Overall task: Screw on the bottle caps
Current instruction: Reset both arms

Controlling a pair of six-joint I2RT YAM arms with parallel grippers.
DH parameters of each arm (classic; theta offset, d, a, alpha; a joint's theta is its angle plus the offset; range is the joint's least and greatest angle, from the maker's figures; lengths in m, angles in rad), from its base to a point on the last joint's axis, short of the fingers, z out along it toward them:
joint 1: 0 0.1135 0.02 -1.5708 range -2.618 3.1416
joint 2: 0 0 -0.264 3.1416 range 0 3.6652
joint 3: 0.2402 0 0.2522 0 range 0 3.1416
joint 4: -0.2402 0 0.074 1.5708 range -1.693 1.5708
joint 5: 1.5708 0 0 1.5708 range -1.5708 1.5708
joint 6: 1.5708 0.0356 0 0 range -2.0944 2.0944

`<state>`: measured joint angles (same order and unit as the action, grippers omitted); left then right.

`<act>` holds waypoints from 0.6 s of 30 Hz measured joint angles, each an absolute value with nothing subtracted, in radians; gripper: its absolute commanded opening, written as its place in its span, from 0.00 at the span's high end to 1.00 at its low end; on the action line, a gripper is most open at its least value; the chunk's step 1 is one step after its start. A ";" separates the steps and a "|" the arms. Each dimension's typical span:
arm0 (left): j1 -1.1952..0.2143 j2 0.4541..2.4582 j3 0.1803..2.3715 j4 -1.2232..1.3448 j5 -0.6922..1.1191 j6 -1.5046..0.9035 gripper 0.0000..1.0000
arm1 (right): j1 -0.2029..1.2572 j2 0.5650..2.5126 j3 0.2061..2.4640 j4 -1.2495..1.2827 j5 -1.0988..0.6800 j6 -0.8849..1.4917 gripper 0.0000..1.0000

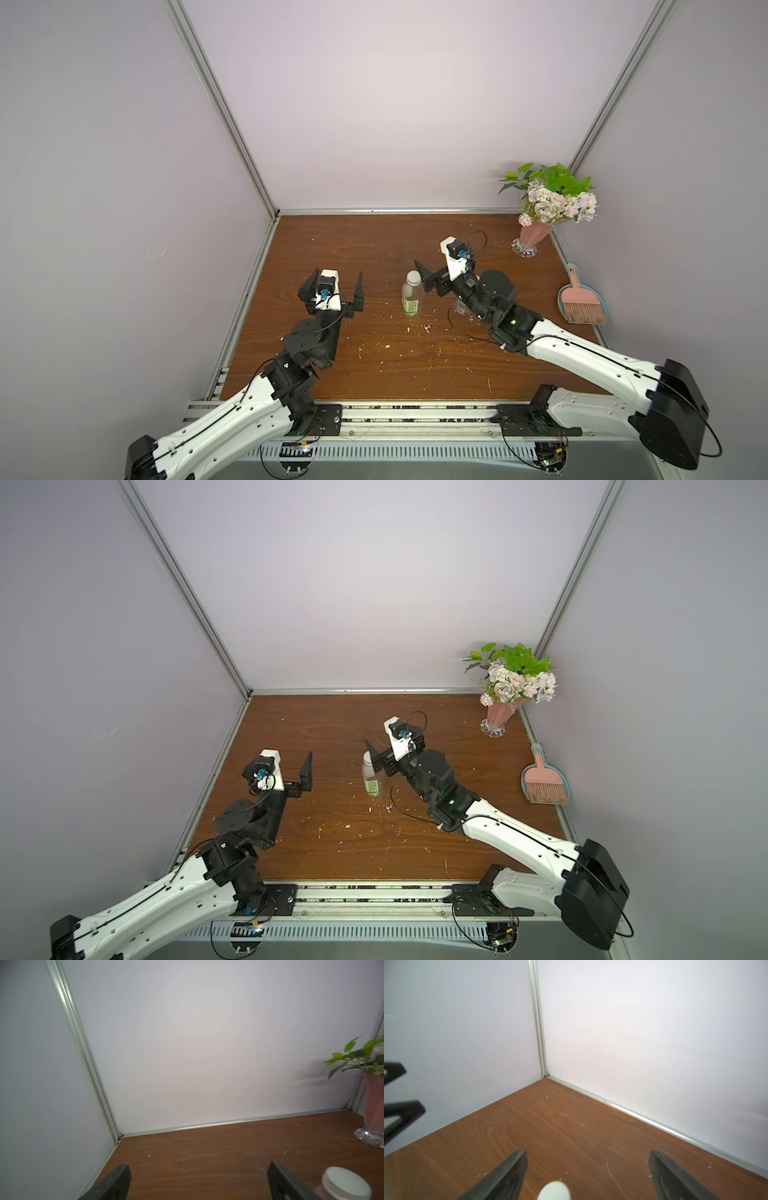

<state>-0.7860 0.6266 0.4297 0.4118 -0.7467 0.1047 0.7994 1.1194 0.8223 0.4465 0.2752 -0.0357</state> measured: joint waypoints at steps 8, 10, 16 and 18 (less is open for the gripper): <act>-0.477 0.834 0.419 0.482 -0.715 -0.017 0.00 | 0.454 0.928 0.693 0.368 0.310 -0.039 0.01; -0.421 0.877 0.389 0.518 -0.702 -0.044 0.00 | 0.395 0.907 0.609 0.373 0.308 -0.039 0.01; -0.358 0.993 0.281 0.661 -0.693 -0.065 0.01 | 0.201 0.904 0.347 0.464 0.265 -0.028 0.01; -0.339 1.044 0.266 0.715 -0.688 -0.072 0.00 | 0.136 0.926 0.289 0.527 0.253 -0.019 0.01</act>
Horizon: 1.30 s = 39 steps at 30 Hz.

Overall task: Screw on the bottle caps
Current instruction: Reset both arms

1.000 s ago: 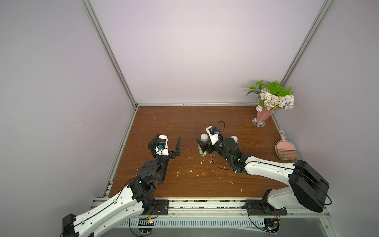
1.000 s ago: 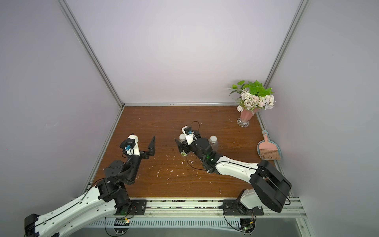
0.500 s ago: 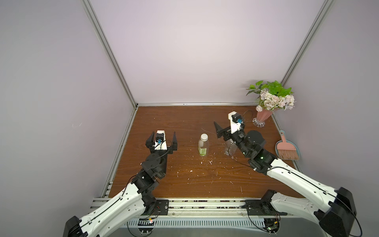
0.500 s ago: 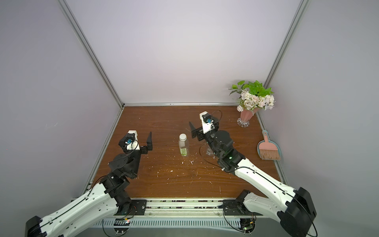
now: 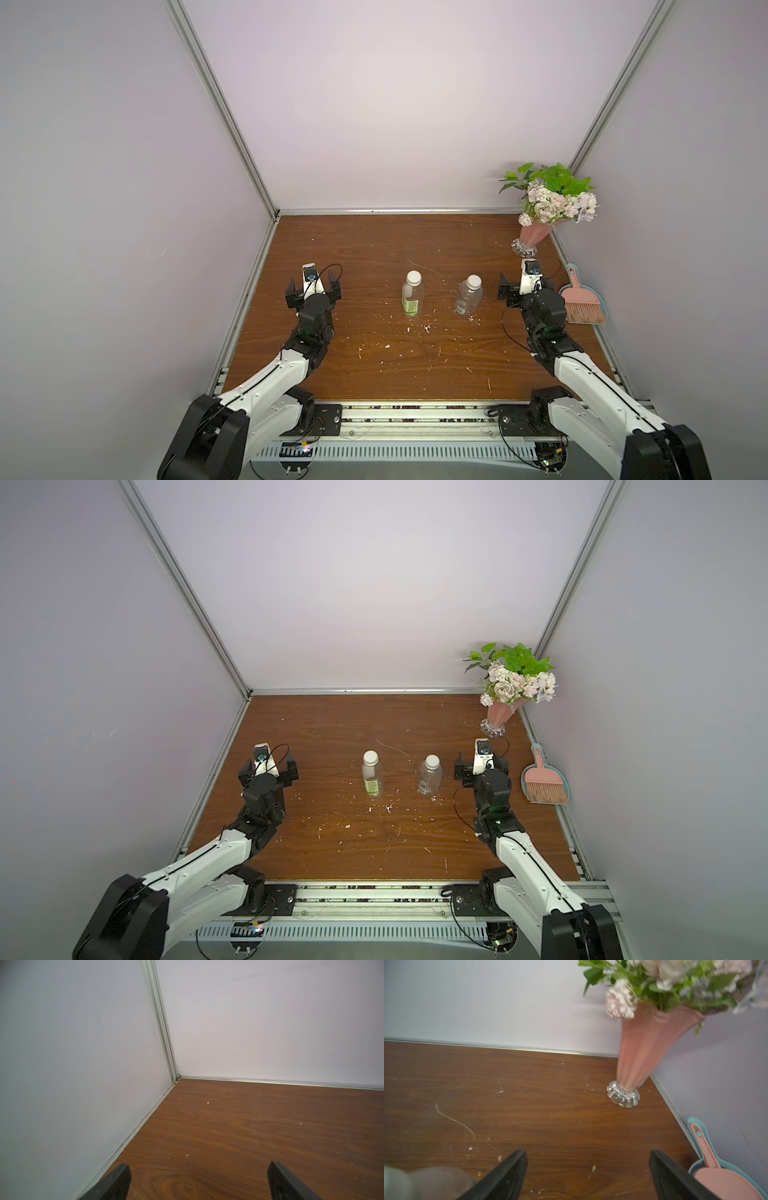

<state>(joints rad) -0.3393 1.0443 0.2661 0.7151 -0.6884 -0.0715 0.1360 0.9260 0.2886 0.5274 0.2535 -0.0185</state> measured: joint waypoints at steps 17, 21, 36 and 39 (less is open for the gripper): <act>-0.287 1.398 0.212 1.082 -0.673 -0.036 0.00 | 0.004 1.382 0.152 1.132 0.120 0.035 0.01; -0.269 1.419 0.212 1.138 -0.659 -0.008 0.01 | 0.004 1.455 0.153 1.209 0.093 0.035 0.01; -0.159 1.515 0.188 1.328 -0.524 0.007 0.01 | 0.004 1.527 0.178 1.268 0.069 0.034 0.01; -0.126 1.521 0.176 1.345 -0.450 -0.001 0.01 | 0.004 1.527 0.179 1.267 0.069 0.034 0.01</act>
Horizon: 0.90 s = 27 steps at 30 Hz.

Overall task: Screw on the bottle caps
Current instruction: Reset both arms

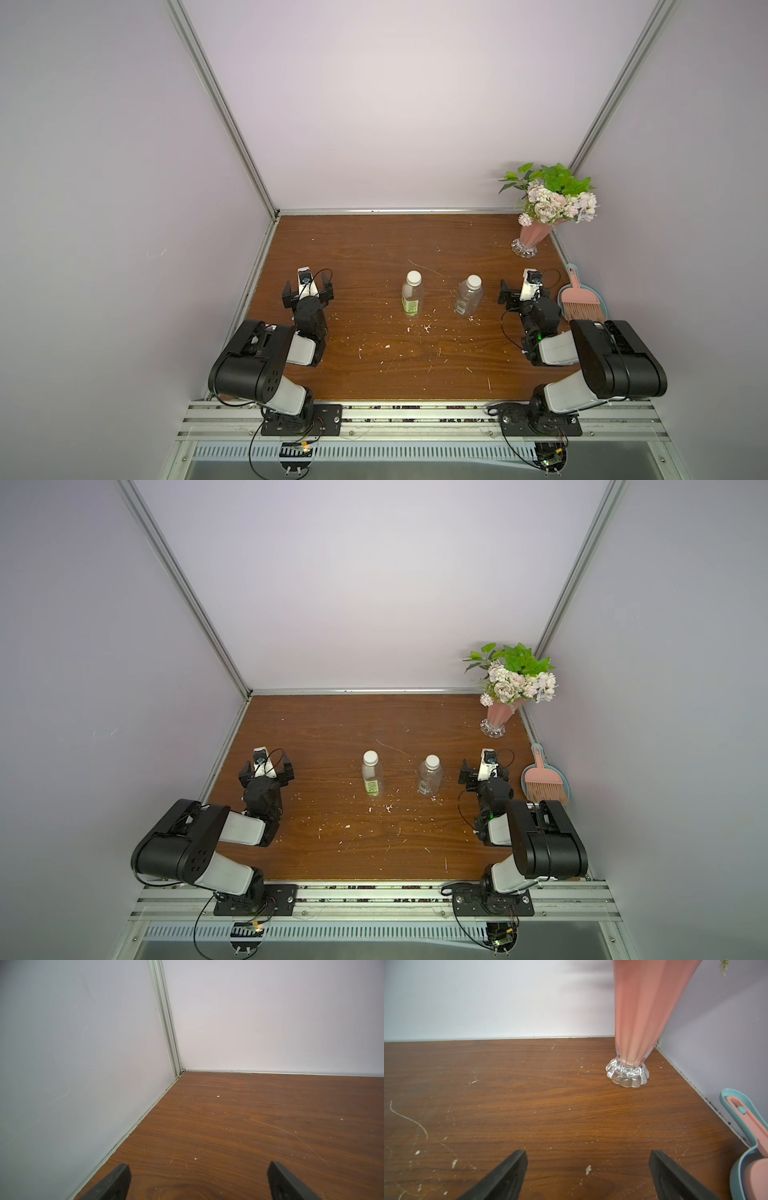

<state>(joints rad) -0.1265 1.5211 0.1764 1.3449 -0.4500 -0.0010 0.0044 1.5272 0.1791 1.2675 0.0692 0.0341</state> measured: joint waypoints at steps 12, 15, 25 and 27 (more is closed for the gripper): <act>-0.116 1.562 0.163 1.389 -0.366 -0.008 0.00 | 0.004 1.527 0.179 1.267 0.069 0.034 0.01; -0.116 1.562 0.163 1.389 -0.366 -0.009 0.00 | 0.004 1.527 0.179 1.267 0.069 0.033 0.01; -0.116 1.562 0.163 1.389 -0.364 -0.011 0.00 | 0.005 1.527 0.179 1.267 0.069 0.033 0.01; -0.116 1.562 0.163 1.389 -0.363 -0.011 0.01 | 0.005 1.527 0.179 1.267 0.069 0.033 0.01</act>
